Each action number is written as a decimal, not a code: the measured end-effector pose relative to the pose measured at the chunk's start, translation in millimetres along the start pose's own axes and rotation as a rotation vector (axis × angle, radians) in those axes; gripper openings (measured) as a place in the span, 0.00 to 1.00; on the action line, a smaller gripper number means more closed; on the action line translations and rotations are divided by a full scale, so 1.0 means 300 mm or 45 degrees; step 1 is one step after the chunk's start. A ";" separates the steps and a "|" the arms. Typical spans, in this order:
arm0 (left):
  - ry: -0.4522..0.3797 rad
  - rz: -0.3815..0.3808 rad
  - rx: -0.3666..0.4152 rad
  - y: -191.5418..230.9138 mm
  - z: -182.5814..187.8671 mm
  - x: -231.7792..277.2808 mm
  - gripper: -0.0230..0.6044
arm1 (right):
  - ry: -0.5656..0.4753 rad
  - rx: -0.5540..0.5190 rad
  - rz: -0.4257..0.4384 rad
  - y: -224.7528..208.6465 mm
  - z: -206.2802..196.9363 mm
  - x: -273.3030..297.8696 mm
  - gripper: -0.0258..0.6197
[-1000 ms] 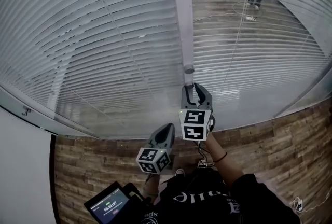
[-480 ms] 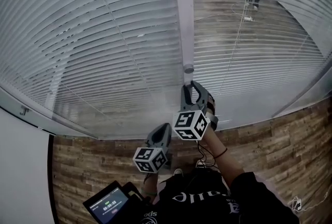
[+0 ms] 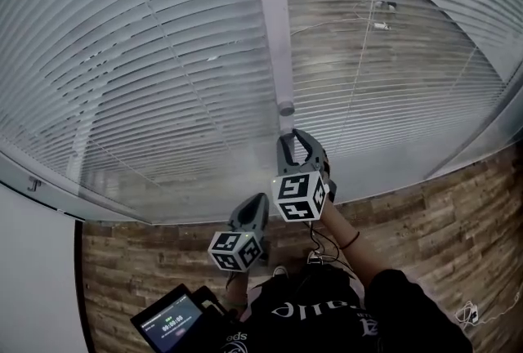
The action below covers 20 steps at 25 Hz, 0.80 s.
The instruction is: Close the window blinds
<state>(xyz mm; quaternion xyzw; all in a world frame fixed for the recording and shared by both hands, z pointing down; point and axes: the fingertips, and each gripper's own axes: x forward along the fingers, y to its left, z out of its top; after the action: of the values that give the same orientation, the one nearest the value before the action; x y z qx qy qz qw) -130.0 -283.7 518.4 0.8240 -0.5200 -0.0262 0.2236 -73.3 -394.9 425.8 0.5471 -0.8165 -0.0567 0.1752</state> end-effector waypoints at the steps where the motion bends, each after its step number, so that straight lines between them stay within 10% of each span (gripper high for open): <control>1: 0.000 -0.002 0.000 -0.003 0.000 0.002 0.04 | 0.018 0.183 0.033 -0.005 0.002 -0.003 0.26; 5: -0.008 0.008 -0.013 0.013 0.003 -0.006 0.04 | 0.076 0.456 0.062 -0.025 0.005 0.006 0.25; 11: -0.019 0.022 -0.049 0.033 -0.001 -0.019 0.04 | 0.045 -0.469 -0.158 0.017 0.016 -0.001 0.25; 16: -0.018 0.023 -0.062 0.049 -0.005 -0.011 0.04 | -0.043 -0.823 -0.114 0.044 0.004 0.008 0.25; 20: -0.015 0.003 -0.063 0.033 -0.005 -0.001 0.04 | -0.015 -0.417 -0.056 0.026 0.004 0.005 0.25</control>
<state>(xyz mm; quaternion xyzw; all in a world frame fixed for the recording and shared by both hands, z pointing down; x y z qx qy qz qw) -138.1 -286.6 523.8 0.8174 -0.5214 -0.0437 0.2411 -81.1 -393.3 427.1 0.5287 -0.7852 -0.1960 0.2559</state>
